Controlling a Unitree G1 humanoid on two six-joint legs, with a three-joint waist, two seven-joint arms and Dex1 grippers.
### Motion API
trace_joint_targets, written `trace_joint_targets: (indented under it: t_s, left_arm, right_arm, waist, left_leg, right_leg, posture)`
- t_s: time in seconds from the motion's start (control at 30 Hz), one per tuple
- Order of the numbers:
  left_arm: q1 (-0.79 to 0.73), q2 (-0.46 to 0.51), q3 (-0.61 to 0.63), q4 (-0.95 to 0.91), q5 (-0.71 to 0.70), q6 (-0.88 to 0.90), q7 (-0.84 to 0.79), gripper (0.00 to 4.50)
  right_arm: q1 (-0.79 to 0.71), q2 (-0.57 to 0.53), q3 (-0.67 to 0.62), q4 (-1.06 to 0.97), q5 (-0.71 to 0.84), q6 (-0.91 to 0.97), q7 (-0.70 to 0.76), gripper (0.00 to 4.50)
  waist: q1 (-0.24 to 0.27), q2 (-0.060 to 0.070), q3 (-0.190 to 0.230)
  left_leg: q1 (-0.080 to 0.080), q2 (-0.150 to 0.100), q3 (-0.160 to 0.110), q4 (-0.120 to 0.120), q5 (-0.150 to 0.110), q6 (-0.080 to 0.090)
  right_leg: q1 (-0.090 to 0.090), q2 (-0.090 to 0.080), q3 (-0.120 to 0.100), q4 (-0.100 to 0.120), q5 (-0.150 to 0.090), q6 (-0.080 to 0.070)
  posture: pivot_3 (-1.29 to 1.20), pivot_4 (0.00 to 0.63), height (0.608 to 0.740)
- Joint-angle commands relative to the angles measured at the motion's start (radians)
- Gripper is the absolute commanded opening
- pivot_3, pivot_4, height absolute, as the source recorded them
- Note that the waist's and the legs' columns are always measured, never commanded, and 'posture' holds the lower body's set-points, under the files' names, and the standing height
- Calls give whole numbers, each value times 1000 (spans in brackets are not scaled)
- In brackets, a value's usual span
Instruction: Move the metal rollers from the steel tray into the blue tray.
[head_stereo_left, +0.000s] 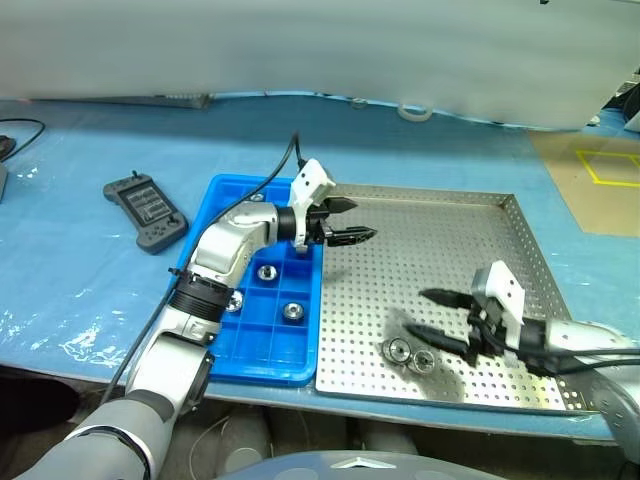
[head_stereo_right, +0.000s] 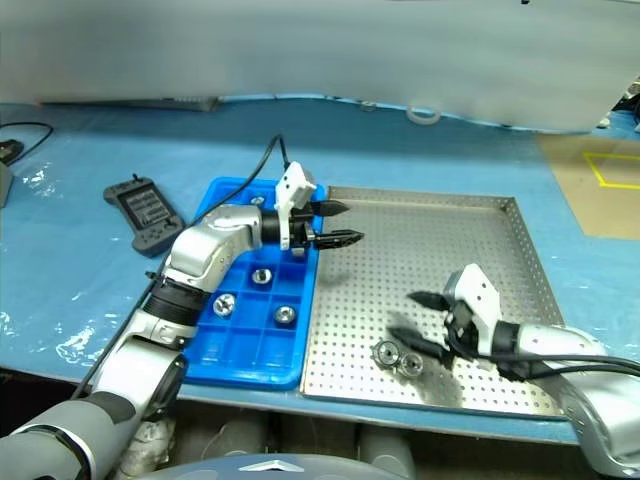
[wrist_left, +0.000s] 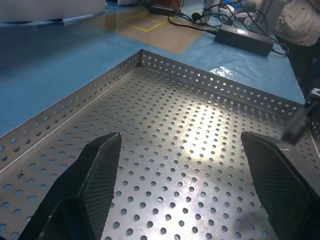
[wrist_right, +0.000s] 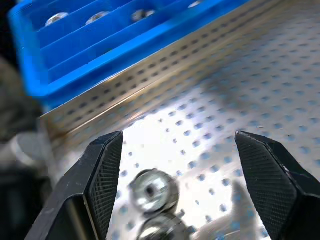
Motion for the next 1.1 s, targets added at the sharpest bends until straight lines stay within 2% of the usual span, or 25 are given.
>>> trace_joint_targets:
  t_s: [0.03, 0.17, 0.47, 0.8, 0.93, 1.03, 1.1]
  left_arm:
    - [1, -67, 4, -11, -4, -6, 76, 4019]
    - [15, -105, 61, -10, -36, 26, 150, 4019]
    - [4, -22, 74, -42, -50, 9, 104, 4019]
    - [3, -14, 65, -36, -36, 0, 108, 4019]
    - [18, -19, 56, -49, -35, 2, 110, 4019]
    - [14, -21, 58, -40, -33, -2, 113, 4019]
    - [8, -22, 59, -31, -30, -8, 114, 4019]
  right_arm:
    - [37, -13, 15, -2, -36, -33, 18, 3715]
    - [55, 37, 62, 87, -107, -113, 6, 3715]
    - [85, 23, 65, 308, -195, -275, 109, 3715]
    - [143, 63, 153, 314, -276, -324, 84, 3715]
    - [155, 54, 133, 313, -248, -339, 108, 3715]
    - [161, 36, 116, 285, -228, -331, 127, 3106]
    - [147, 33, 116, 270, -243, -321, 104, 2448]
  waist:
    - [2, 0, 0]
    - [0, -1, 0]
    - [4, -1, 0]
    - [4, -2, 0]
    - [4, -3, -1]
    - [6, -3, -1]
    - [6, -3, -1]
  left_leg:
    - [0, 0, 0, 0, 0, -1]
    - [-2, -1, 0, 1, -2, -3]
    - [-2, -1, -1, 0, 0, 1]
    - [-1, -1, -1, 1, 0, 1]
    - [-1, -1, -1, 1, 0, 1]
    - [-1, -1, -1, 1, 0, 1]
    - [-1, -1, -1, 1, 0, 1]
  right_leg:
    - [0, 0, 0, 0, 0, 0]
    - [-2, -1, 0, 0, 0, 0]
    - [-3, -1, -1, 0, -1, 1]
    - [-2, -1, -1, 1, -1, 1]
    - [0, -1, -1, 1, -1, 1]
    - [0, -1, -1, 0, -1, 1]
    - [-1, -1, -2, 0, -1, 1]
  posture:
    - [-191, 150, 740]
    - [-159, 150, 740]
    - [-142, 150, 740]
    - [-153, 150, 740]
    - [-151, 150, 740]
    - [-148, 150, 740]
    - [-146, 150, 740]
